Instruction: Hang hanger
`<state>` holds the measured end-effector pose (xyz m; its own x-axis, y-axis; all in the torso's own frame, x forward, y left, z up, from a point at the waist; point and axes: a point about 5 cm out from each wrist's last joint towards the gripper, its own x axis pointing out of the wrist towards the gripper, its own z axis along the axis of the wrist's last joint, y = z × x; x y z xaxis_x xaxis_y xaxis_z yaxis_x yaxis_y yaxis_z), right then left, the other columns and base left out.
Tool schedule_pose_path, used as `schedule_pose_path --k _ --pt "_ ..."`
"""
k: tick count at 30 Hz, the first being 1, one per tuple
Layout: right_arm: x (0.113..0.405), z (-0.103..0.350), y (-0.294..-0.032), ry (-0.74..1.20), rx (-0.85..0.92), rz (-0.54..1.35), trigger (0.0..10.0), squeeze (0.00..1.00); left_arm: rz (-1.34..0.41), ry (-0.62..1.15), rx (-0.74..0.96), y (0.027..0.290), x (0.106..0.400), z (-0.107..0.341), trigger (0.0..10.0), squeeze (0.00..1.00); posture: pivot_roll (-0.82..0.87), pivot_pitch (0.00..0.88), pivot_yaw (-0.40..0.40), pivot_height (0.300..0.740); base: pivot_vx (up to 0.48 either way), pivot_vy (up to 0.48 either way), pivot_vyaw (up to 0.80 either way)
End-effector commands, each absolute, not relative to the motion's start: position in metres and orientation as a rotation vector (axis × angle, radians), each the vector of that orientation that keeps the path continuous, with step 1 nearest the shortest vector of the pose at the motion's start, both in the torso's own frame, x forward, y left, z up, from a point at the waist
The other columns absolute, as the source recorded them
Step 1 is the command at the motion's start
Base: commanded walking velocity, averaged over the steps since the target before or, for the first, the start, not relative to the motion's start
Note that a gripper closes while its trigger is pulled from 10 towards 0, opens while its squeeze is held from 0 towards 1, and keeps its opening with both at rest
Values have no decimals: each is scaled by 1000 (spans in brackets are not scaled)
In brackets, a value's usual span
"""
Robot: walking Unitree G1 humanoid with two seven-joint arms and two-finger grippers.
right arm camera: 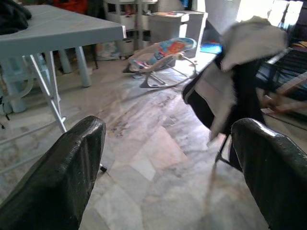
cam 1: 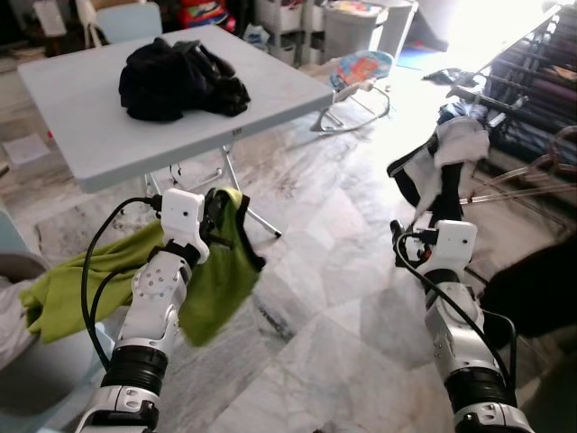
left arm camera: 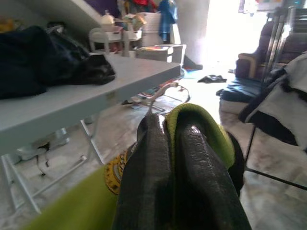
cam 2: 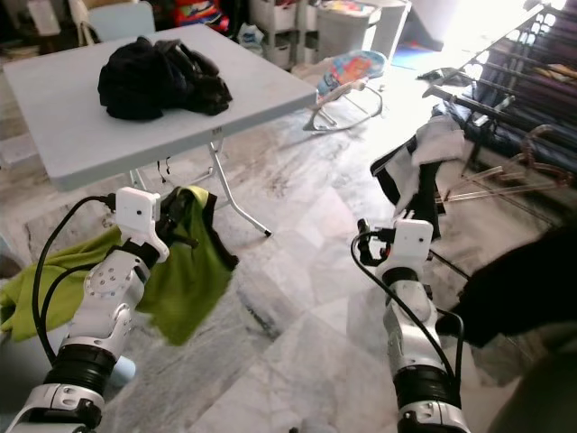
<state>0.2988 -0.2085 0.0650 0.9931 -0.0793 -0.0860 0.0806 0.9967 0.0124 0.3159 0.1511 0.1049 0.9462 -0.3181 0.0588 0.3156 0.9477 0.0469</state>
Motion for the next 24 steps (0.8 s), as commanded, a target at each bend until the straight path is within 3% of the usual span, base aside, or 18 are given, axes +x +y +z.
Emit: schedule_pose_path --k 1,9,16,24 --pt "305 72 -198 59 25 -54 10000 0 -297 -90 43 162 319 112 10000 0 -72 0 -31 740 435 0 0" --pt "304 72 -200 61 23 -60 10000 0 -301 -74 48 162 319 109 10000 0 -74 0 -35 740 434 0 0" --pt "302 70 -201 70 20 -61 10000 0 -310 -23 64 164 316 98 10000 0 -75 0 -35 740 429 0 -702" --pt "300 68 -200 80 20 -63 10000 0 -316 1 73 167 318 96 10000 0 -77 0 -35 740 373 299 -800"
